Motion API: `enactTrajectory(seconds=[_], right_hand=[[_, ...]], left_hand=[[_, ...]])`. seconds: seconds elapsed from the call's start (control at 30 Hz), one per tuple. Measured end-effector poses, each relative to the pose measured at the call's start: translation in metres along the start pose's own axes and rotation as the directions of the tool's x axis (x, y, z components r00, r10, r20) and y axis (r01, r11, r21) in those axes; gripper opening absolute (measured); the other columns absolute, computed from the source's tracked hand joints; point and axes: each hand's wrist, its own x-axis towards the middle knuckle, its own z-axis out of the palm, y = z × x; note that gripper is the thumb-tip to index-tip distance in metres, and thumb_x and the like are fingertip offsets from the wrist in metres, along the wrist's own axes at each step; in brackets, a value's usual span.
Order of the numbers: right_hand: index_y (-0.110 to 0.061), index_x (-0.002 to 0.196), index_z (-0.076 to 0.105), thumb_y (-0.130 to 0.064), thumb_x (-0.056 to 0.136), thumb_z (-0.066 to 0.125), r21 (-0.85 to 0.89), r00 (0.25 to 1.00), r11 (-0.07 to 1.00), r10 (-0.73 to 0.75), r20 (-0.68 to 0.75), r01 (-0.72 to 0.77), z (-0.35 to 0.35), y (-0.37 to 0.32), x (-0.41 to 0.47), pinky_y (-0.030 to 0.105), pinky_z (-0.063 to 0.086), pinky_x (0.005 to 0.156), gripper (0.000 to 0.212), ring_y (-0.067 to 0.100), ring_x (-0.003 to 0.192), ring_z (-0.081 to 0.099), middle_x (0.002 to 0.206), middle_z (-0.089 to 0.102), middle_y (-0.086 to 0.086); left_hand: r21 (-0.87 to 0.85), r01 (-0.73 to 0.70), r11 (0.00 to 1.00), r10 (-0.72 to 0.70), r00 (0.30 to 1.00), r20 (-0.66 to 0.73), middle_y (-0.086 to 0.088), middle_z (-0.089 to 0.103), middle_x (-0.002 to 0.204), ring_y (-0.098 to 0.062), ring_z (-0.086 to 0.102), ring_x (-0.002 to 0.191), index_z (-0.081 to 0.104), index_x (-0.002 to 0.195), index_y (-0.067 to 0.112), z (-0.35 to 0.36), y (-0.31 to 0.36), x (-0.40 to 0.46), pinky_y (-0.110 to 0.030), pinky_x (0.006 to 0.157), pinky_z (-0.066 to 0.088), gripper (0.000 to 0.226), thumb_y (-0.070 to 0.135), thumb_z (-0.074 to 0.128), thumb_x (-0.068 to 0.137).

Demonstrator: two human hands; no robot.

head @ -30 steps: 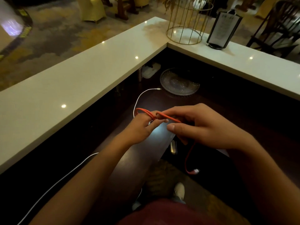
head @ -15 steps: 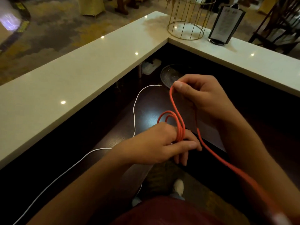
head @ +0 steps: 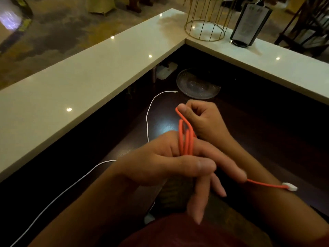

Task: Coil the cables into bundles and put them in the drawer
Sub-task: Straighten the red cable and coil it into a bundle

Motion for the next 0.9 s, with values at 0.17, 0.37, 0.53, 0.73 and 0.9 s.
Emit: enactTrajectory(seconds=[0.17, 0.37, 0.53, 0.73, 0.9], right_hand=[[-0.015, 0.064, 0.055, -0.057, 0.083, 0.070, 0.072, 0.977, 0.997, 0.013, 0.215, -0.029, 0.000, 0.006, -0.012, 0.024, 0.033, 0.052, 0.049, 0.017, 0.056, 0.042, 0.058, 0.050, 0.002], [0.012, 0.090, 0.062, -0.037, 0.094, 0.066, 0.004, 0.915, 0.978, 0.192, 0.355, -0.207, -0.002, 0.038, -0.014, 0.037, 0.047, 0.058, 0.049, 0.035, 0.058, 0.047, 0.068, 0.052, 0.032], [-0.004, 0.076, 0.062, -0.037, 0.095, 0.071, -0.205, 0.677, 0.922, 0.382, 0.629, -0.329, 0.020, 0.060, -0.041, 0.030, 0.029, 0.049, 0.039, 0.017, 0.051, 0.038, 0.057, 0.044, 0.008], [-0.008, 0.075, 0.062, -0.029, 0.090, 0.077, -0.198, 0.898, 0.952, 0.288, 0.332, -0.232, 0.029, 0.078, -0.045, 0.023, 0.041, 0.056, 0.030, 0.005, 0.051, 0.049, 0.057, 0.055, -0.005], [-0.018, 0.079, 0.062, -0.025, 0.092, 0.076, -0.298, 0.821, 0.954, 0.202, 0.535, -0.041, 0.021, 0.053, -0.038, 0.021, 0.042, 0.059, 0.020, 0.002, 0.054, 0.051, 0.059, 0.057, -0.008]], left_hand=[[-0.051, -0.216, 0.975, 0.210, 0.973, -0.098, -0.026, 0.067, 0.061, -0.027, 0.073, 0.062, 0.058, 0.122, -0.010, -0.006, 0.010, -0.010, -0.041, 0.077, 0.058, 0.035, 0.018, 0.047, 0.105], [0.063, -0.265, 0.962, 0.269, 0.885, -0.380, -0.008, 0.075, 0.114, -0.050, 0.060, 0.119, 0.066, 0.129, 0.011, -0.030, -0.002, -0.015, -0.048, 0.095, 0.048, 0.034, 0.028, 0.058, 0.100], [0.137, -0.327, 0.935, 0.352, 0.812, -0.465, -0.016, 0.060, 0.139, -0.042, 0.039, 0.144, 0.055, 0.139, 0.009, -0.046, -0.009, -0.006, -0.051, 0.119, 0.028, 0.039, 0.015, 0.048, 0.101], [0.225, -0.326, 0.918, 0.394, 0.698, -0.598, -0.010, 0.064, 0.136, -0.030, 0.047, 0.141, 0.046, 0.143, 0.006, -0.072, -0.010, -0.009, -0.045, 0.121, 0.030, 0.039, 0.010, 0.043, 0.104], [0.492, 0.049, 0.869, 0.419, 0.455, -0.786, -0.008, 0.066, 0.136, -0.024, 0.052, 0.135, 0.050, 0.144, 0.005, -0.129, -0.034, -0.021, -0.046, 0.122, 0.027, 0.041, 0.016, 0.049, 0.105]])
